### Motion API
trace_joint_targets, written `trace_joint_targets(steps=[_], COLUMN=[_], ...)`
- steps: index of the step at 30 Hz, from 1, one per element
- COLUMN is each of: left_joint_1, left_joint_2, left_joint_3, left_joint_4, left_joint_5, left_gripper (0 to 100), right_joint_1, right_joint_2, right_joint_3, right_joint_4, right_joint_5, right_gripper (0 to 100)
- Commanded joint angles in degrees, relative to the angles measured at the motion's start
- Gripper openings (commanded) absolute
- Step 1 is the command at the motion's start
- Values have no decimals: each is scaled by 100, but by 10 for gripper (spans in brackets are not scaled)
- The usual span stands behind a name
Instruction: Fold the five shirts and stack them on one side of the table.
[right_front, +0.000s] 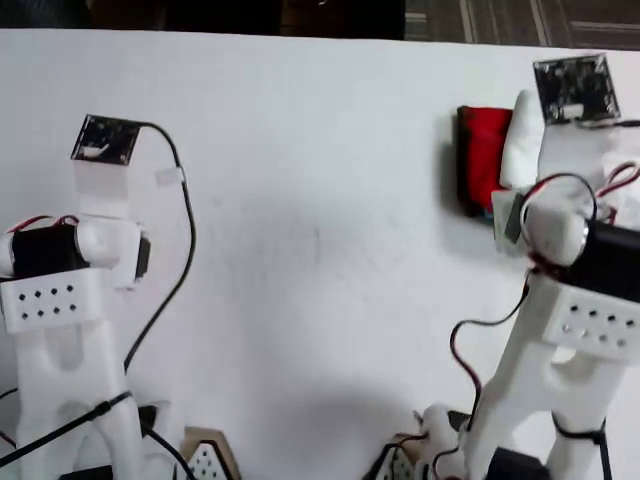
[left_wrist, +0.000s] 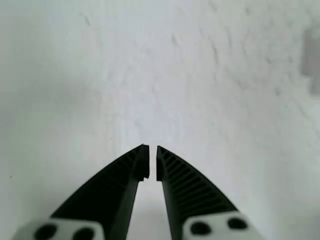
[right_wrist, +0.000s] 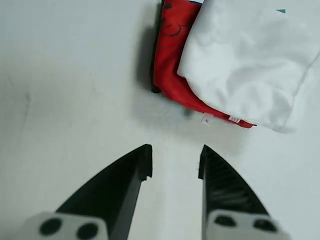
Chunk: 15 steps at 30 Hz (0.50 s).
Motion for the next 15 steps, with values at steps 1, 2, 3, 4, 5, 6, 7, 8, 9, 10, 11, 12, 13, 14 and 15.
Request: trace_joint_targets(steps=[1,2,3,4,5,6,7,8,9,10,11,12,13,14,15], left_joint_1=[-35,-35,-44,-53,-53,-53,-53,-26,-18,-18,-18,-18,-18,-18,-18], left_joint_2=[-158,-158,-202,-325,-527,-809,-1143,-1486,-1846,-2180,-2488,-2787,-3059,-3332,-3569], left_joint_3=[-347,-426,-505,-549,-585,-585,-567,-532,-453,-338,-189,4,207,426,646], left_joint_4=[-220,-202,-193,-193,-193,-220,-246,-246,-255,-255,-255,-255,-255,-255,-255], left_joint_5=[-35,-9,9,18,88,211,281,273,229,158,70,0,-62,-79,-70], left_gripper=[59,67,82,100,116,129,138,142,143,143,143,143,143,144,146], right_joint_1=[-13,-13,-31,-40,-40,-40,-48,-48,-48,-48,-48,-48,-48,-48,-48], right_joint_2=[-514,-629,-734,-848,-963,-1086,-1209,-1349,-1490,-1631,-1771,-1921,-2070,-2220,-2387], right_joint_3=[387,536,712,888,1037,1169,1257,1363,1442,1547,1662,1811,1978,2163,2365], right_joint_4=[110,110,110,110,101,101,101,101,101,101,48,4,-48,-110,-171], right_joint_5=[-53,-53,-53,-53,-53,-53,-53,-53,-53,-53,-53,-53,-53,-53,-53], right_gripper=[158,158,158,159,159,159,159,159,159,159,159,159,159,159,159])
